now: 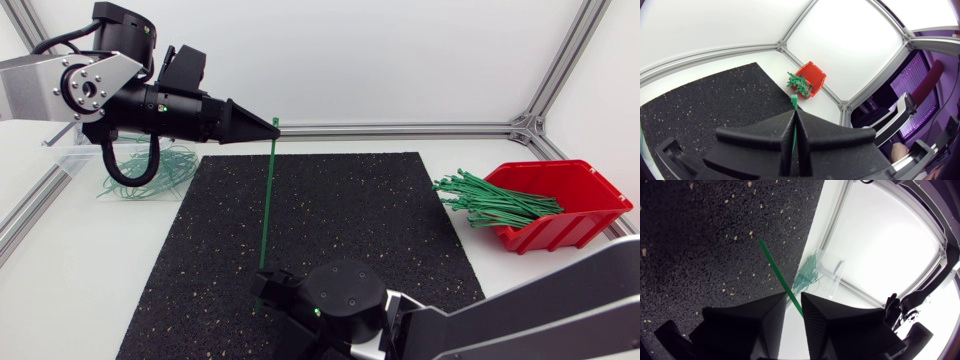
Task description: Take a green cable tie from the red box, thread the tail through the head to close it, then place it in the transparent bin on the left.
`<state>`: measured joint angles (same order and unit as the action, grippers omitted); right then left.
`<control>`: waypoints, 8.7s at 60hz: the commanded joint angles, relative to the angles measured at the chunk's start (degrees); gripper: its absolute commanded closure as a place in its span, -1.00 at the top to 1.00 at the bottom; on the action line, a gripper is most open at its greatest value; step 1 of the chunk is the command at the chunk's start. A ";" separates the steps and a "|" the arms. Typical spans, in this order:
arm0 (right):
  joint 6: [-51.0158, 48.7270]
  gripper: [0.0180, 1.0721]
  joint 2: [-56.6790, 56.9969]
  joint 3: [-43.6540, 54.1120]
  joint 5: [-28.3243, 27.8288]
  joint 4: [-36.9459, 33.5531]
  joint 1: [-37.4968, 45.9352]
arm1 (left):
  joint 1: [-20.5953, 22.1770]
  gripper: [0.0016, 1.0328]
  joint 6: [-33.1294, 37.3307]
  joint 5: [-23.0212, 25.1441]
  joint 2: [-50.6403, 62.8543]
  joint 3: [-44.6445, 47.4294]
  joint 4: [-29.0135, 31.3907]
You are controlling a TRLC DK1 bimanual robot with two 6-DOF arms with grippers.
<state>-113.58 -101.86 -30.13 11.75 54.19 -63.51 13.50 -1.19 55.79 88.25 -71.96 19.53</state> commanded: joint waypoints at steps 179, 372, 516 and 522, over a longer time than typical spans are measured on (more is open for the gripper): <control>84.58 -0.89 21.53 -38.60 -44.09 -95.42 14.29 | 5.75 -0.93 -3.12 1.25 -15.30 6.84 -0.72; 164.12 -0.90 34.45 -50.11 -43.83 -94.01 18.33 | 9.35 -0.93 -26.58 7.05 -24.35 18.44 -27.26; 191.54 -0.89 38.76 -44.67 -55.34 -85.75 20.53 | 11.82 -0.94 -36.16 5.91 -27.95 22.92 -38.51; 191.98 -0.89 38.67 -44.14 -55.25 -84.87 20.53 | 12.52 -0.94 -35.99 4.77 -27.78 22.92 -38.60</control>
<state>76.36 -63.66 -75.61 -43.31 -31.46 -43.11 25.23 -36.05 60.97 61.12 -49.95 -17.93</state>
